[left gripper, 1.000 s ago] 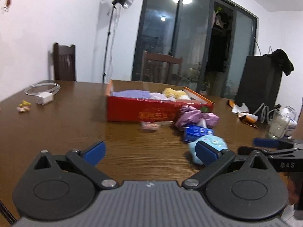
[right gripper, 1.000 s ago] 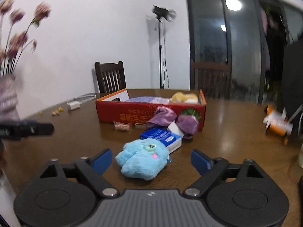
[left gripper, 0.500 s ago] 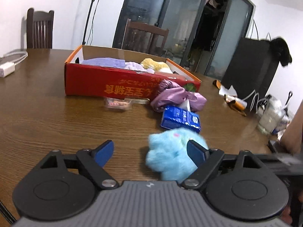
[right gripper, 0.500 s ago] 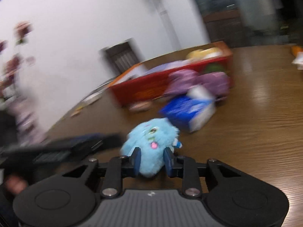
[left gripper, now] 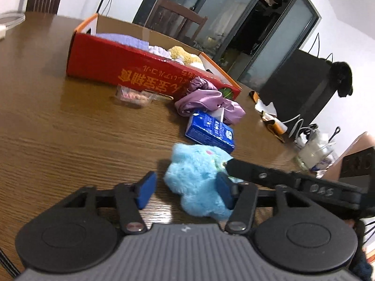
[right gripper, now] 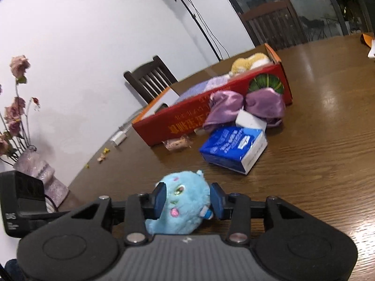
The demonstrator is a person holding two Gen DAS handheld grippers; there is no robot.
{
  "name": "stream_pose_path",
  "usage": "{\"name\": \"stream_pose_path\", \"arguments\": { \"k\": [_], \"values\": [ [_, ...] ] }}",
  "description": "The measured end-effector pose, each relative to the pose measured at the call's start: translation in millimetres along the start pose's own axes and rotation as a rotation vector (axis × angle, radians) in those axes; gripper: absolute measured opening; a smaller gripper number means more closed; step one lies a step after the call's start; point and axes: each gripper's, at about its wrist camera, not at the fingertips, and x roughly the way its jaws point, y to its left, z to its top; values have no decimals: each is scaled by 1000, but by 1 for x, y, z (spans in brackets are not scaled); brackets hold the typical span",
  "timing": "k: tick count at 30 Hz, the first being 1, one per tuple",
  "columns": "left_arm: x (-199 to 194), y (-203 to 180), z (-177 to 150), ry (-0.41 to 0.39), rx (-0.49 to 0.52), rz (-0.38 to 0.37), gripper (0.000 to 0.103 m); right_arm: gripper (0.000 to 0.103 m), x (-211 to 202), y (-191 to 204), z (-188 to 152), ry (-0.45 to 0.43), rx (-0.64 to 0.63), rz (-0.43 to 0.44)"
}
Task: Organize soft objects
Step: 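Grasp the light-blue fluffy plush monster with the right gripper, then carry the blue plush into the box and open the right gripper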
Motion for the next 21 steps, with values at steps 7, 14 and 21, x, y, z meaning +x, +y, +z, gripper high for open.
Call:
{"name": "stream_pose_path", "arguments": {
  "k": [7, 14, 21],
  "values": [
    [2, 1, -1, -9, -7, -28, 41, 37, 6, 3, -7, 15, -7, -14],
    [-11, -1, 18, -98, 32, -80, 39, 34, -2, 21, 6, -1, -50, -19],
    [-11, -6, 119, -234, 126, -125, 38, 34, 5, 58, 100, -145, -223, -18]
  ]
}}
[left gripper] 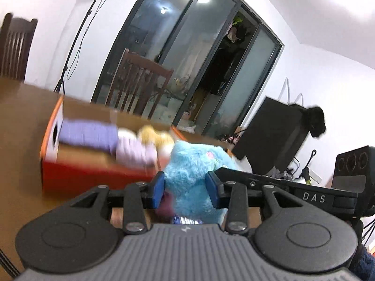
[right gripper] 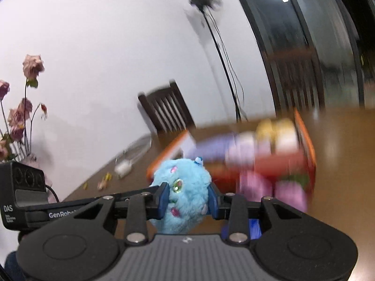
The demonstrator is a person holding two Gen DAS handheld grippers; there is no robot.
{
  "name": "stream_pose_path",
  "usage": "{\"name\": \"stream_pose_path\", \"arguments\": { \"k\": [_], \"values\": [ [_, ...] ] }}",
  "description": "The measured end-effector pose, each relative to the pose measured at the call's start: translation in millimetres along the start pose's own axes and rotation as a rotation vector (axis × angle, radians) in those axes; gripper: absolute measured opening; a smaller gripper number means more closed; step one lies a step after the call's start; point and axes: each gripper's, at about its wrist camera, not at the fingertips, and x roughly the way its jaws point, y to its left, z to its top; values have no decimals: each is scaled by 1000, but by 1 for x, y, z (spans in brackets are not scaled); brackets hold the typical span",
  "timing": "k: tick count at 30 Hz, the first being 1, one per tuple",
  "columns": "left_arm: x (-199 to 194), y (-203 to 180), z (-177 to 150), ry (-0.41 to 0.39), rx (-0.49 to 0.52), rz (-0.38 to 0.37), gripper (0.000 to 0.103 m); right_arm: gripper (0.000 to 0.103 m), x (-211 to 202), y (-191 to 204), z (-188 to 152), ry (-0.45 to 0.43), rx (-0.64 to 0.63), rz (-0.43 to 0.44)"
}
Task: Organize soft objects
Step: 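Carry the blue plush into the box and open the right gripper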
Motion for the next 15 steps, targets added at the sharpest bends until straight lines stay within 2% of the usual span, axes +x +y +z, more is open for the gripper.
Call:
{"name": "stream_pose_path", "arguments": {
  "k": [3, 7, 10, 12, 14, 15],
  "values": [
    [42, 24, 37, 45, -13, 14, 38, 34, 40, -18, 39, 15, 8, -14],
    [102, 60, 52, 144, -70, 32, 38, 34, 103, -56, 63, 105, 130, -55],
    [130, 74, 45, 224, -79, 84, 38, 34, 140, -76, 62, 193, 187, -95],
    [137, 79, 38, 259, -71, 83, 41, 34, 156, -86, 56, 256, 222, -151],
    [143, 79, 32, 275, -51, 112, 40, 34, 167, -86, 48, 319, 199, -194],
    [142, 80, 30, 264, -47, 101, 41, 33, 170, -85, 42, 341, 189, -207]
  ]
}}
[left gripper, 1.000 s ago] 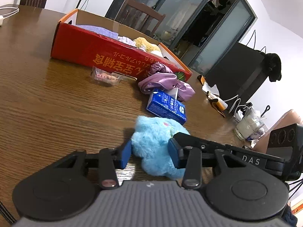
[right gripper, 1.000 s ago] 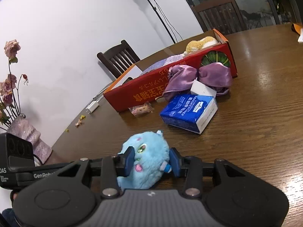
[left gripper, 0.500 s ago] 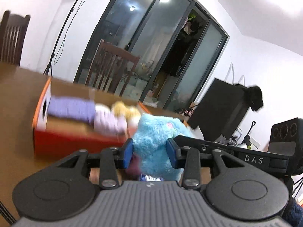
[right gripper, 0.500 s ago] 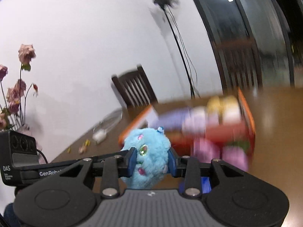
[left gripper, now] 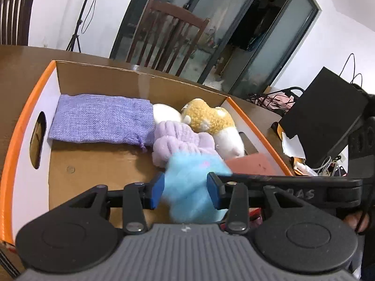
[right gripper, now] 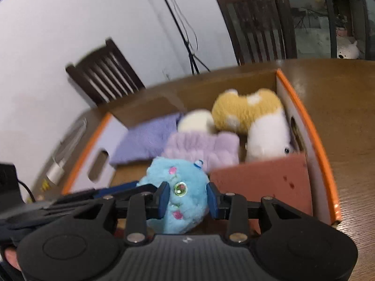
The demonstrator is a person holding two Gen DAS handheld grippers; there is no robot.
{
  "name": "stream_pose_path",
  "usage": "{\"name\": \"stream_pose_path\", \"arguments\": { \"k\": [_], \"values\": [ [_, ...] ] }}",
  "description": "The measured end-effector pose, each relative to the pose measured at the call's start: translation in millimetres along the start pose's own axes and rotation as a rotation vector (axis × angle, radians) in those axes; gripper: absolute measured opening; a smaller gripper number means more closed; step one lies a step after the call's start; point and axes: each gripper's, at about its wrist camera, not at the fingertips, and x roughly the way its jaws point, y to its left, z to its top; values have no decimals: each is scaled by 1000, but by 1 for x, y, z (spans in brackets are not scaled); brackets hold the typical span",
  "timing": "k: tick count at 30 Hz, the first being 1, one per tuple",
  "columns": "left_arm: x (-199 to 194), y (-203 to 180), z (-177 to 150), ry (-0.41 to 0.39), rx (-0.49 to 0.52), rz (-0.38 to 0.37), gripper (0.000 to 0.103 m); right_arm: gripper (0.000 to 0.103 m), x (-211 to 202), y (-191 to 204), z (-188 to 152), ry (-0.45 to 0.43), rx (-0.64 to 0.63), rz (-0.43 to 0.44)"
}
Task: Organize soft objects
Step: 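Carry the blue plush into the box and open the right gripper, then move the right gripper back toward the blue tissue pack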
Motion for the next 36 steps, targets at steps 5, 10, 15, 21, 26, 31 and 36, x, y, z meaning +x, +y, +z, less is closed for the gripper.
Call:
{"name": "stream_pose_path", "arguments": {
  "k": [5, 10, 15, 21, 26, 31, 36],
  "values": [
    [-10, 6, -1, -18, -10, 17, 46, 31, 5, 12, -8, -1, -63, -49],
    [-36, -3, 5, -69, 41, 65, 55, 43, -2, 12, -5, 18, -63, -51],
    [-86, -28, 18, -169, 132, 126, 65, 51, -52, 21, 10, -98, -93, -41],
    [-155, -68, 13, -307, 259, 168, 83, 63, -140, 27, 15, -254, -145, -49],
    [-167, -89, 1, -313, 303, 189, 86, 75, -174, 24, -9, -325, -178, -29],
    [-179, -109, -18, -346, 325, 198, 86, 80, -196, 31, -32, -391, -239, -49],
    [-194, -118, -66, -404, 312, 258, 89, 86, -216, 30, -77, -500, -261, -46]
  ]
}}
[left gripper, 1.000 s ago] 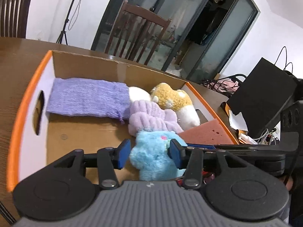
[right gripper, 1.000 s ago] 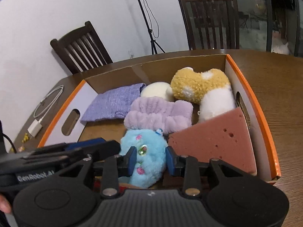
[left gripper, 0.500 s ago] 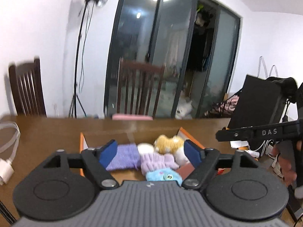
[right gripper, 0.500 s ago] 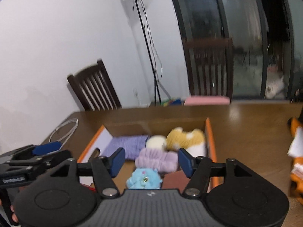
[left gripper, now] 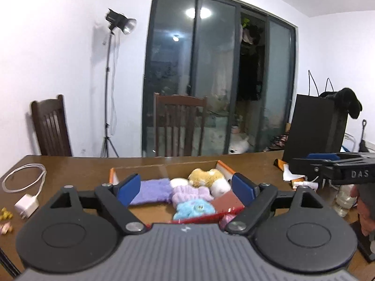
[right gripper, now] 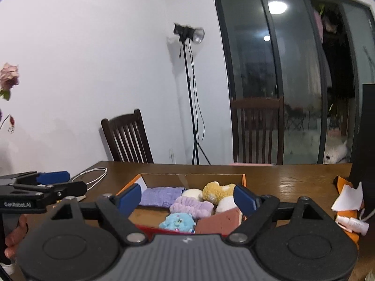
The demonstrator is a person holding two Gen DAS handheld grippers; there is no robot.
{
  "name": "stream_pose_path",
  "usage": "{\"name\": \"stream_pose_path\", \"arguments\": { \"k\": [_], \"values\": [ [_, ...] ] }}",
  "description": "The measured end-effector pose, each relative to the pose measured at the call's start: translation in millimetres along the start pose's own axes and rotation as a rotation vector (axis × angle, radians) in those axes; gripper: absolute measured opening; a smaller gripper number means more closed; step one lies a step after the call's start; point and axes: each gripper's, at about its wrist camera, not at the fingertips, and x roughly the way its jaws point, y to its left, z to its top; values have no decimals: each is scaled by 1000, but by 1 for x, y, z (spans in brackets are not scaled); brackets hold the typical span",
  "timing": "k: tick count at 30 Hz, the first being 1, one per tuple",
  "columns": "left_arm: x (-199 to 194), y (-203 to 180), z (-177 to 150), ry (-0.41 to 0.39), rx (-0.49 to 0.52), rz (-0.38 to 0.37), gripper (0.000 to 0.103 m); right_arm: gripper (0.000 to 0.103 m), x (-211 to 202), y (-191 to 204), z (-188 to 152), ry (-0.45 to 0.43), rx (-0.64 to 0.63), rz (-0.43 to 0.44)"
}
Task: Organize soft objects
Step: 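Move the right gripper back toward the blue tissue pack, then grasp the blue tissue pack with the right gripper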
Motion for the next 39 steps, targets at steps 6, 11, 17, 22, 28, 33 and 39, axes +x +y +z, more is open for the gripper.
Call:
{"name": "stream_pose_path", "arguments": {
  "k": [6, 11, 17, 22, 28, 33, 39],
  "values": [
    [-33, -20, -65, 40, 47, -9, 93, 87, -38, 13, -67, -52, -101, -3],
    [-54, -20, -103, 99, -64, -37, 93, 87, -60, 16, -121, 54, -57, 20],
    [-35, -21, -108, 141, -67, -43, 92, 85, -62, 10, -151, 145, 21, 47],
    [10, -33, -107, 192, -59, -119, 74, 69, -44, -2, -151, 144, 109, 63],
    [87, -35, -102, 291, -119, -161, 58, 45, 6, -30, -149, 171, 306, 32],
    [117, -39, -103, 321, -153, -177, 53, 44, 37, -42, -153, 172, 398, 10],
    [118, -34, -117, 393, -219, -230, 32, 27, 53, -45, -159, 231, 440, 35]
  ]
}}
